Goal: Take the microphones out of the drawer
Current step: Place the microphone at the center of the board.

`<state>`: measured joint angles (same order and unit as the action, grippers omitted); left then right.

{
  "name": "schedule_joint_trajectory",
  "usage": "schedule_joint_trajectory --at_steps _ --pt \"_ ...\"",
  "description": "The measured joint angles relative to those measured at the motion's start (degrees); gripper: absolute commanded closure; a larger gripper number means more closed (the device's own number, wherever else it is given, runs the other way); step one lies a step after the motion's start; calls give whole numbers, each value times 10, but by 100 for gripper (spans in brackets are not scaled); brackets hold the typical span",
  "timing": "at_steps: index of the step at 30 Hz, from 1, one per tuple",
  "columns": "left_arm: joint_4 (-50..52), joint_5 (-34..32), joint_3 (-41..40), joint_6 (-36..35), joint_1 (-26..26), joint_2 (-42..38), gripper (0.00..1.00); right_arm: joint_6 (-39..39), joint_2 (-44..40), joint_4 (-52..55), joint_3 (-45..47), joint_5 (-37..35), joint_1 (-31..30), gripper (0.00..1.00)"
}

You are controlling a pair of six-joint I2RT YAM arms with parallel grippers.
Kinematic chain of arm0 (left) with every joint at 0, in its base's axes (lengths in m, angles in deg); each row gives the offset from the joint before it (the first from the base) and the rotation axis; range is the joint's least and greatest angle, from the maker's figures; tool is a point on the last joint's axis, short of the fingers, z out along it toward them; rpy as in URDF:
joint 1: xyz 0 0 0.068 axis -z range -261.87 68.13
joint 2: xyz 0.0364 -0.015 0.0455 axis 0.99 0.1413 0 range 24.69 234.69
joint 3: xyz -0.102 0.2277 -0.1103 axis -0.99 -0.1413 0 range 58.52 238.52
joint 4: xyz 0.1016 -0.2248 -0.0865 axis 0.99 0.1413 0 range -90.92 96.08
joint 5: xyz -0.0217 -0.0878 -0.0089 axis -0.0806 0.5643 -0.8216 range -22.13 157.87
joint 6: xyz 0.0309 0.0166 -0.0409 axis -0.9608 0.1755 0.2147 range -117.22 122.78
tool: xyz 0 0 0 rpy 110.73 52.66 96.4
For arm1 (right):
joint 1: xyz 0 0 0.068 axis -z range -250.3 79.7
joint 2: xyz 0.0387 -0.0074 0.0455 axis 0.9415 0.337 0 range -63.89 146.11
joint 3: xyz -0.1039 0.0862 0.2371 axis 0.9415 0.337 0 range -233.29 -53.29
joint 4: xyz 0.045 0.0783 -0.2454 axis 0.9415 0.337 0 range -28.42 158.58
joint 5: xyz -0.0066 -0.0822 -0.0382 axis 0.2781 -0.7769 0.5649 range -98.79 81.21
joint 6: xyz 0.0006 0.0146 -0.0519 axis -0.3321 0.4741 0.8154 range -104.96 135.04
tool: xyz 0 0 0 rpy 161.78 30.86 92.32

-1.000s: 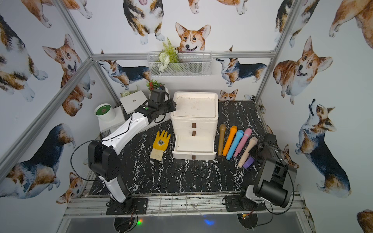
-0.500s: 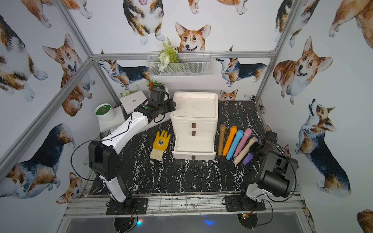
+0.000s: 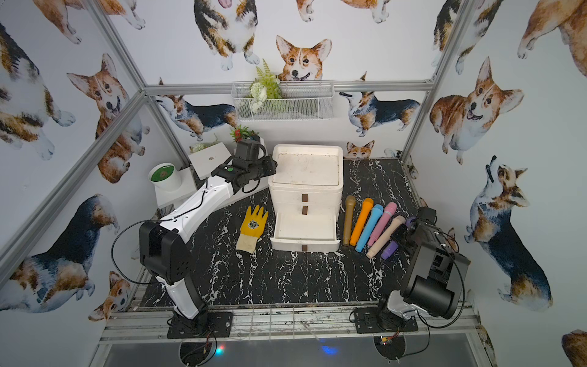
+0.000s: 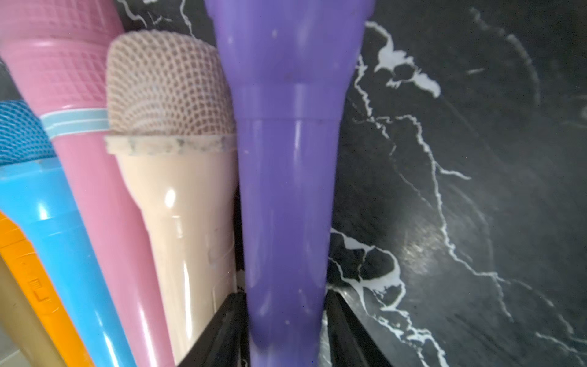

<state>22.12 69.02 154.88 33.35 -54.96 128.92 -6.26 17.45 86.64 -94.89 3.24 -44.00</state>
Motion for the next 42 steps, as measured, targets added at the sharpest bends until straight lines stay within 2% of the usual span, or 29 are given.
schedule_joint_trajectory --at_steps 8,13,18,21,25,30,33,35,42 --pt "-3 0 -3 1 0 -1 83 0 -57 28 -18 6 0 46" --pt "-3 0 -3 0 0 -1 83 -2 -120 42 -32 27 0 38" --pt "1 0 2 -1 0 0 83 -11 -204 57 -38 60 0 40" --pt "3 0 5 -2 0 0 83 -15 -254 63 -45 79 -4 44" --pt "8 0 8 -2 0 3 83 -17 -308 82 -64 104 -32 57" --pt "8 0 8 -2 0 3 83 -20 -362 99 -98 122 -93 84" --pt "7 0 7 -1 0 2 83 -27 -390 103 -111 139 -116 95" --pt "7 0 7 -1 0 2 83 -28 -406 107 -118 153 -139 100" --pt "8 0 8 -1 0 3 83 -46 -450 112 -135 181 -254 100"
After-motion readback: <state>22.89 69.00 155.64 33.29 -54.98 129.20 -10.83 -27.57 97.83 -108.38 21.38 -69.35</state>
